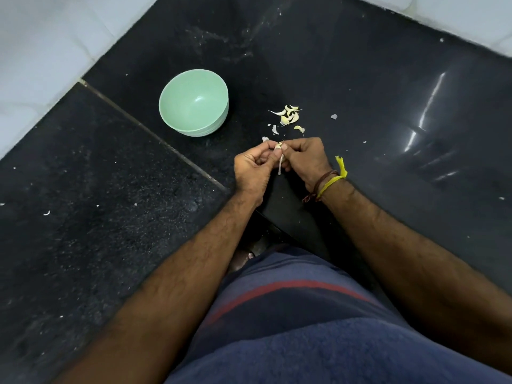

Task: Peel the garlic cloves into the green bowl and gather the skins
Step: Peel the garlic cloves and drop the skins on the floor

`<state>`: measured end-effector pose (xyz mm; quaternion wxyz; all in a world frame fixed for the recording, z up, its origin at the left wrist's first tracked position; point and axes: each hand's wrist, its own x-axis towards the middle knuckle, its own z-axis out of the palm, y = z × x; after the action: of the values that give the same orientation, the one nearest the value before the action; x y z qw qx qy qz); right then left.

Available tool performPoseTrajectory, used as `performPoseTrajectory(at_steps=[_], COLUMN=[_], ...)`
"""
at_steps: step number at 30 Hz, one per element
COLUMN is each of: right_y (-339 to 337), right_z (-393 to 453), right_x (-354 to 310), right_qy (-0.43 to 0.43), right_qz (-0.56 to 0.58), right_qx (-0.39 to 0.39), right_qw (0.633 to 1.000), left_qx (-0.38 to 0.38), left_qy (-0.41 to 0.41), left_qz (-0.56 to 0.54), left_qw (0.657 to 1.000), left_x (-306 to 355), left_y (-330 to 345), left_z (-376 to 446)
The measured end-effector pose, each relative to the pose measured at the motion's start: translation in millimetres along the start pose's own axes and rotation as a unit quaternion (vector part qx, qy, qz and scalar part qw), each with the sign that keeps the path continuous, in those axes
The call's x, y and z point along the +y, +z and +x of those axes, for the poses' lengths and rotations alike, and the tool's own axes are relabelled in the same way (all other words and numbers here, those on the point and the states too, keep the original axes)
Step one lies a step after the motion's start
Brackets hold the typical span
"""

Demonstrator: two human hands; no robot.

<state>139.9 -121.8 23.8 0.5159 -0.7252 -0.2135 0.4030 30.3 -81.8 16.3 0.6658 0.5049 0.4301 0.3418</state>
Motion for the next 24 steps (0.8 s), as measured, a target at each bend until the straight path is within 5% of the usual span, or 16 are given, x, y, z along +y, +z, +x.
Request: performPoseTrajectory(at_steps=[6, 10, 19, 24], right_y=[-7.7, -11.7, -26.9, -20.2], right_z=[-0.3, 6.6, 19.0, -1.5], right_x=[-4.2, -11.4, -24.4, -19.7], right_qy=[-0.022, -0.026, -0.096, -0.032], right_qz=[0.002, -0.009, -0.208, 0.000], right_qx=[-0.035, 0.022, 0.079, 0.001], right_qw=[0.999, 0.999, 0.970, 0.999], left_qx=[0.022, 0.032, 0.001, -0.006], left_qy=[-0.024, -0.048, -0.038, -0.029], left_qz=[-0.005, -0.033, -0.021, -0.035], left_qw=[0.999, 0.998, 0.999, 0.999], left_x=[0.3, 3.8, 6.7, 7.8], left_y=[-1.3, 1.2, 0.8, 2.0], left_z=[5.9, 7.0, 12.7, 12.4])
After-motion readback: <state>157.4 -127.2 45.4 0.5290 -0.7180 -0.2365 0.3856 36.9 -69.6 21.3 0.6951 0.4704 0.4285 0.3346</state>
